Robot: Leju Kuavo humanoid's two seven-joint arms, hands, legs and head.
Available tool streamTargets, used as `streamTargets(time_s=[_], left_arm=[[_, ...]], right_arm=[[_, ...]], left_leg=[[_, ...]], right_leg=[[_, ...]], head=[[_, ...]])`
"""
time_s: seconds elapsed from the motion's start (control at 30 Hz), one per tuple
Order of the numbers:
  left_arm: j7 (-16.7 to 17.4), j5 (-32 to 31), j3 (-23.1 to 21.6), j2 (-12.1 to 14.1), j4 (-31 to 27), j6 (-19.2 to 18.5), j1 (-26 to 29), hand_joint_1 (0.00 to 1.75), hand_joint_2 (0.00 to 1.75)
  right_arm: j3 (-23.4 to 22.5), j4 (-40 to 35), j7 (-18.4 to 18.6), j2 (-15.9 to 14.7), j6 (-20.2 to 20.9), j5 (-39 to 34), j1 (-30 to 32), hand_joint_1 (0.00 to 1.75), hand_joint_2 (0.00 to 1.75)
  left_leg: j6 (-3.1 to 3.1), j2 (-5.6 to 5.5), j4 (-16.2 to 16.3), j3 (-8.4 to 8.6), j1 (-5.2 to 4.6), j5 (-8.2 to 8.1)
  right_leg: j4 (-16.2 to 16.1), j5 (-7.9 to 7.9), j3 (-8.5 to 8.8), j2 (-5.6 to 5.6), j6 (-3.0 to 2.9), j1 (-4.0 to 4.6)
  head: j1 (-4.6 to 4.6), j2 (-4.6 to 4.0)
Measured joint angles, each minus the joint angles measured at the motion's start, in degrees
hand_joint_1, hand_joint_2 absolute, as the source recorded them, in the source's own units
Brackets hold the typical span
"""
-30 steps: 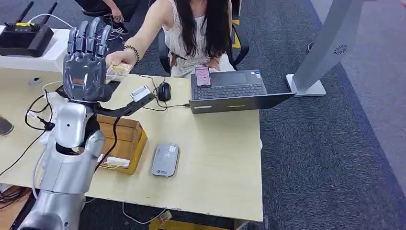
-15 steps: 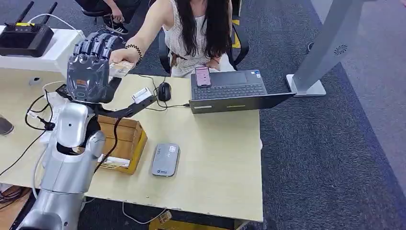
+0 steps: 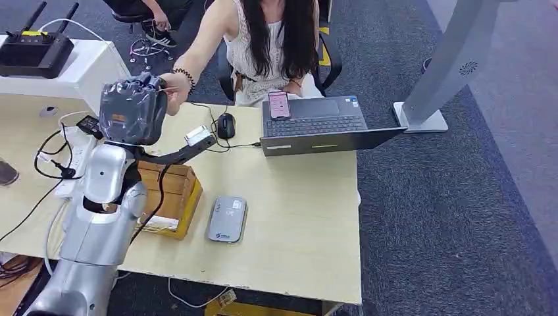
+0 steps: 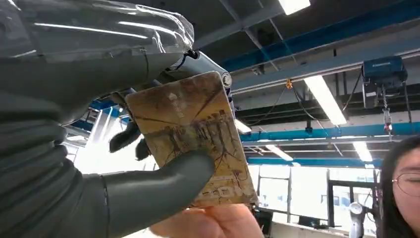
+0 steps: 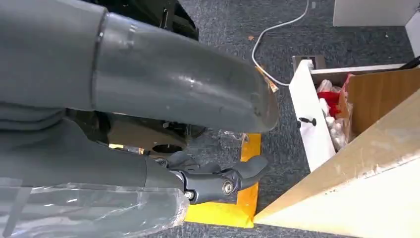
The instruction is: Pass the card to the sensor for recognition and then transmit it.
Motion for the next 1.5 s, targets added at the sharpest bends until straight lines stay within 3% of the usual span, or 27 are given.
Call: streamTargets(time_s=[0.33,0.8,1.23,1.5], left_arm=[[-2.1,2.0,-0.3,-1.8,-1.6,1.7,6.3,1.75,1.75],[-1.9,3.1,-6.6,-5.4,-2.1,-4.4,18.9,1.75,1.75],[4.0,3.1,-7.8,-5.5,2.1,-11.7,20.4,1.75,1.75],[4.7,3.2,-7.8,-5.1,8.3,-12.3,19.8,1.75,1.75]], right_arm=[[0.0,0.1,0.0,0.3,-0.1,-0.1,0.0,0.00,0.00],[-0.7,0.3,-0.1,0.5,-0.9,-0.6,0.4,0.00,0.00],[-1.5,0.3,1.4,0.9,-1.0,0.6,0.3,0.00,0.00],[-1.6,0.3,2.0,1.5,-1.6,1.2,0.3,0.00,0.00]], left_leg=[[0.00,0.00,0.0,0.00,0.00,0.00],[0.02,0.01,0.0,-0.01,-0.01,-0.02],[0.02,0.01,0.0,-0.02,0.00,-0.02],[0.02,0.01,0.0,-0.02,0.00,-0.02]], right_leg=[[0.0,0.00,-0.01,0.00,0.00,0.00],[0.0,0.00,-0.03,0.01,0.00,-0.01],[0.0,0.00,-0.03,0.00,0.00,0.00],[0.0,-0.01,-0.03,0.00,0.00,0.00]], head=[[0.00,0.00],[-0.02,0.00],[0.00,0.00],[0.00,0.00]])
